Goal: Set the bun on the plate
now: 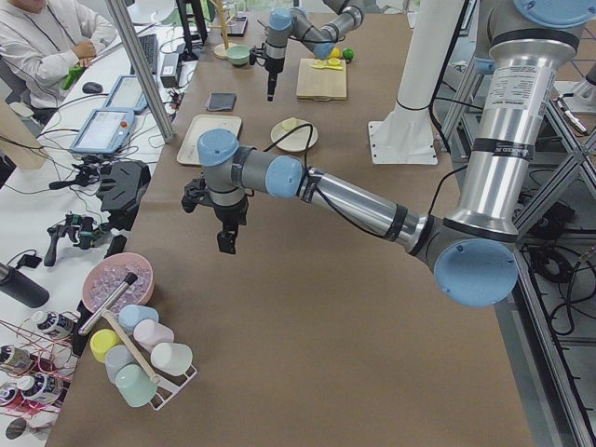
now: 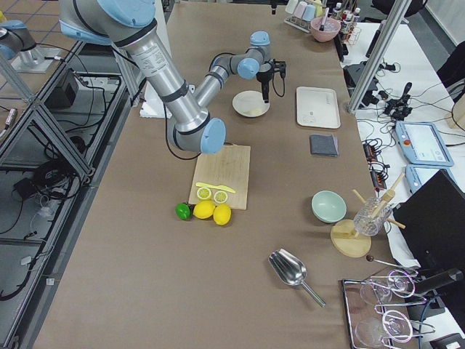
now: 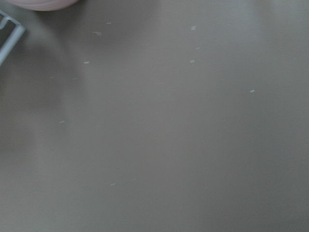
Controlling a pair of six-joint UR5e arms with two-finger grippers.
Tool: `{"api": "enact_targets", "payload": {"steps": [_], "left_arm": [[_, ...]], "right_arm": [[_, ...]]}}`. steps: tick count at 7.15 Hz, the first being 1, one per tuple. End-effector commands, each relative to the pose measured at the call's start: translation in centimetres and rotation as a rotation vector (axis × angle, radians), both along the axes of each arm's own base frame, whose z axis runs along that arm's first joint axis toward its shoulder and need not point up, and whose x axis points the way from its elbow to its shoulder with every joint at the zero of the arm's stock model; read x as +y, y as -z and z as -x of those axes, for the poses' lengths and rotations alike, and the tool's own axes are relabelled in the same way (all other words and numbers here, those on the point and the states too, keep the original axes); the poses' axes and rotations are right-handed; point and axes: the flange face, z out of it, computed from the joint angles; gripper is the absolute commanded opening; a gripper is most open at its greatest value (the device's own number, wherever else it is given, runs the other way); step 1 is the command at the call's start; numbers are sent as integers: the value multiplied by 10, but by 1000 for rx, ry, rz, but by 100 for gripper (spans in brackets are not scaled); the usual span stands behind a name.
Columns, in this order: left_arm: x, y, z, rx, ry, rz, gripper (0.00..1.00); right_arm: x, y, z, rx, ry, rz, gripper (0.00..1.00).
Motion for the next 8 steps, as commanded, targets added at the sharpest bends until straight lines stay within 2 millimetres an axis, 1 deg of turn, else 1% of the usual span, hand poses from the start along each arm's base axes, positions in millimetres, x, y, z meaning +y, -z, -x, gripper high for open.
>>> {"api": "enact_targets", "payload": {"steps": [1, 2, 3, 4, 5, 6, 7, 8], "left_arm": [[40, -91, 85, -113, -76, 79, 98], [61, -127, 89, -101, -68, 149, 98], [89, -142, 112, -84, -9, 170, 98], [101, -153, 112, -81, -3, 173, 98], [101, -149, 107, -18, 15, 174, 98], [97, -142, 104, 22, 54, 191, 98], [95, -140, 103, 21, 64, 193, 98], [95, -140, 103, 22, 64, 193, 98]], "right_arm": [[-18, -33, -127, 58, 86, -36, 100], [-19, -64, -194, 88, 127, -67, 100], [-9, -106, -243, 102, 142, -60, 100], [7, -148, -286, 105, 132, -18, 100], [23, -192, -333, 99, 131, 27, 100], [47, -256, -374, 127, 200, 34, 100], [59, -294, -417, 159, 229, 19, 100], [76, -338, -448, 172, 266, 28, 100]]}}
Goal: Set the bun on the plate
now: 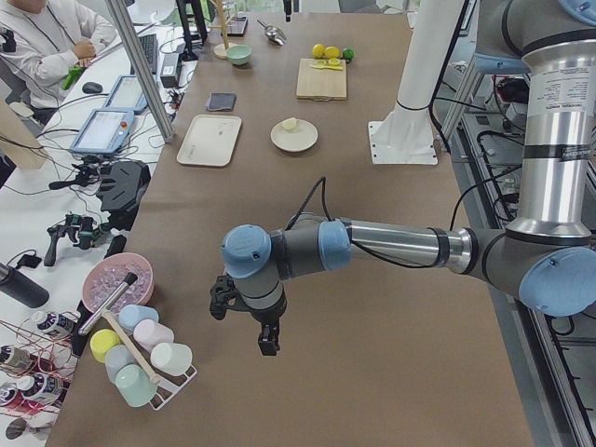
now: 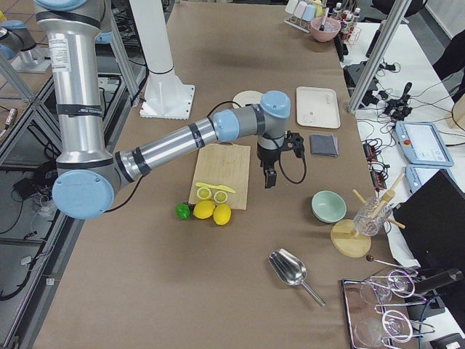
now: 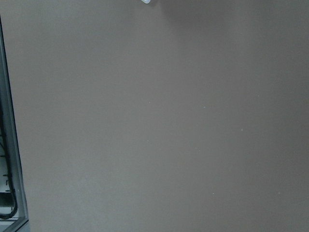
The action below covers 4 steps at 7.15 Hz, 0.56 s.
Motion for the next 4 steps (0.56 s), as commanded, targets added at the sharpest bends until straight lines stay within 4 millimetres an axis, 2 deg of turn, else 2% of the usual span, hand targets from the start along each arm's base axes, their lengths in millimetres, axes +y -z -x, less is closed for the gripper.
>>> {"api": "enact_targets", "payload": {"steps": [1, 3, 4], "left_arm": [[-1, 2, -2, 8, 8, 3, 98], [-1, 1, -2, 8, 7, 2, 98], [-1, 1, -2, 8, 7, 2, 98]], "right_arm": [[29, -86, -65, 11, 77, 15, 100], [51, -124, -77, 25, 61, 104, 100], [57, -126, -96, 17, 17, 114, 100]]}}
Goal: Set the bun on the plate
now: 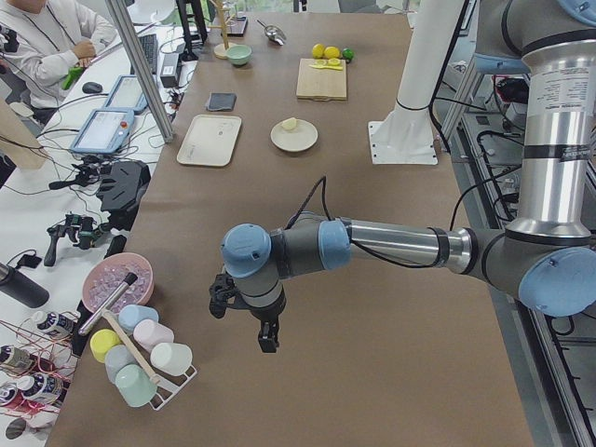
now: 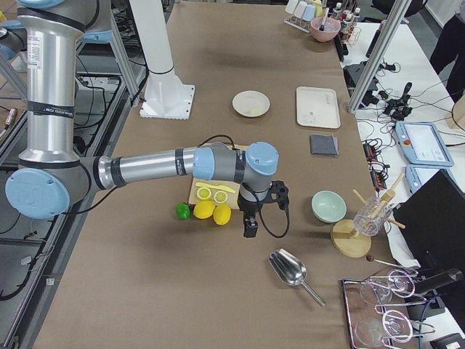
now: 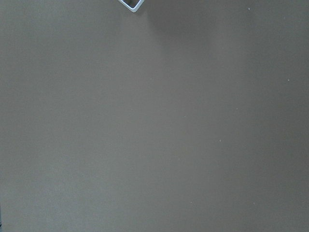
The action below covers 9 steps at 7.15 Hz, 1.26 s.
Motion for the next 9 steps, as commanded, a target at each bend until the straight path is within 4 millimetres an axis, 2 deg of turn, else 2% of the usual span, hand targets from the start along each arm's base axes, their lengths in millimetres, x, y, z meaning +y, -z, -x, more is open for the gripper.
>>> {"api": "enact_targets", "payload": {"steps": [1, 3, 4, 9], "left_arm": [[0, 0, 0, 2, 0, 0, 98], [-4, 5, 0, 6, 1, -10, 98], [-5, 7, -3, 45, 10, -11, 98], [-8, 9, -2, 49, 11, -21, 98]], "right_arm": [[19, -19, -27, 8, -53, 42, 100], [29, -27, -31, 18, -61, 55, 100], [32, -25, -35, 19, -69, 46, 100], [30, -22, -35, 20, -69, 37, 100]]}}
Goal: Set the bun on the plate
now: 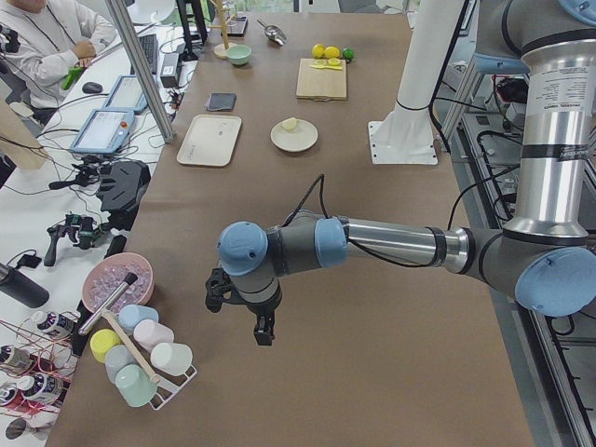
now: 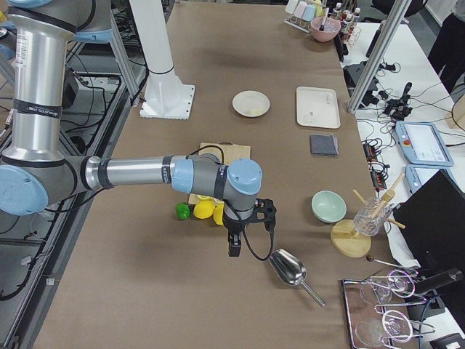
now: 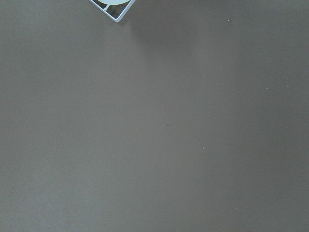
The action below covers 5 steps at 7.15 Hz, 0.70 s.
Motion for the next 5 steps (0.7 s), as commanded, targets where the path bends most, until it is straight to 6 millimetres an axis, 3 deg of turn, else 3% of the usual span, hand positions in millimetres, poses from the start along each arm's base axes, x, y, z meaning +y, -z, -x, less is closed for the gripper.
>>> {"api": "enact_targets", "payload": {"steps": [1, 5], "left_arm": [[0, 2, 0, 0, 1, -6, 98], [-1, 11, 0, -2, -3, -25, 98]], "right_arm": [[0, 0, 0, 0, -1, 1, 100], [0, 0, 0, 1, -1, 2, 100]]}}
